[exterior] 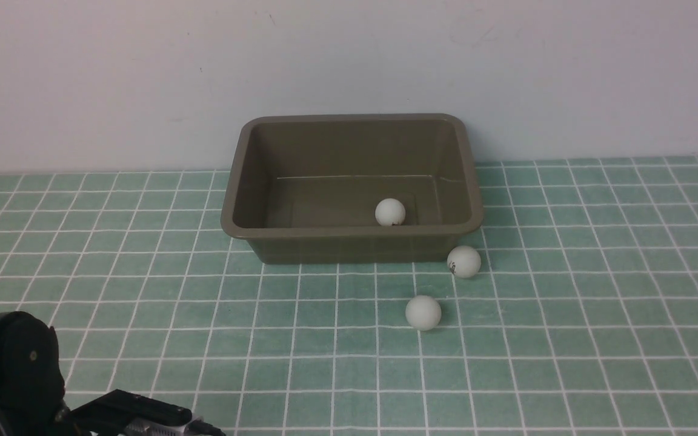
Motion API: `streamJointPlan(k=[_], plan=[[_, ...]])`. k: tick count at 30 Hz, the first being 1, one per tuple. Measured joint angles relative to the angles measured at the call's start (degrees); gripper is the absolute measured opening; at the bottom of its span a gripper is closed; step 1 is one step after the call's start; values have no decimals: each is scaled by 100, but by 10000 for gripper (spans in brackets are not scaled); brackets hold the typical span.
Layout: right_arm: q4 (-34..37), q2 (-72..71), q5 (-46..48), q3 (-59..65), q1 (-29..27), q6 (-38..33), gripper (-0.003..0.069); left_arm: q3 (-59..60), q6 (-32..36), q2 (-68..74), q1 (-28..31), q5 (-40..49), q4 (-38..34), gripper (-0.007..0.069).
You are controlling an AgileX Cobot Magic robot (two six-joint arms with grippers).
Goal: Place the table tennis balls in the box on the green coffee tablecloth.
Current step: 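Reach for and grasp a ping pong ball on the table beside the basket, then drop the ball into the bin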
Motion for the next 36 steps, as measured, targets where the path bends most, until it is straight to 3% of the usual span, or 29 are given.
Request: streamJointPlan(k=[16,25,36], plan=[[6,0,-21,0,0,0,442,-2122,1494,46,0,-1174,-1271,352],[19,0,-21,0,0,0,442,-2262,2696,109,0,-1629,-2325,352],[23,0,-21,0,0,0,442,-2277,3288,506,0,-1809,-2724,352]])
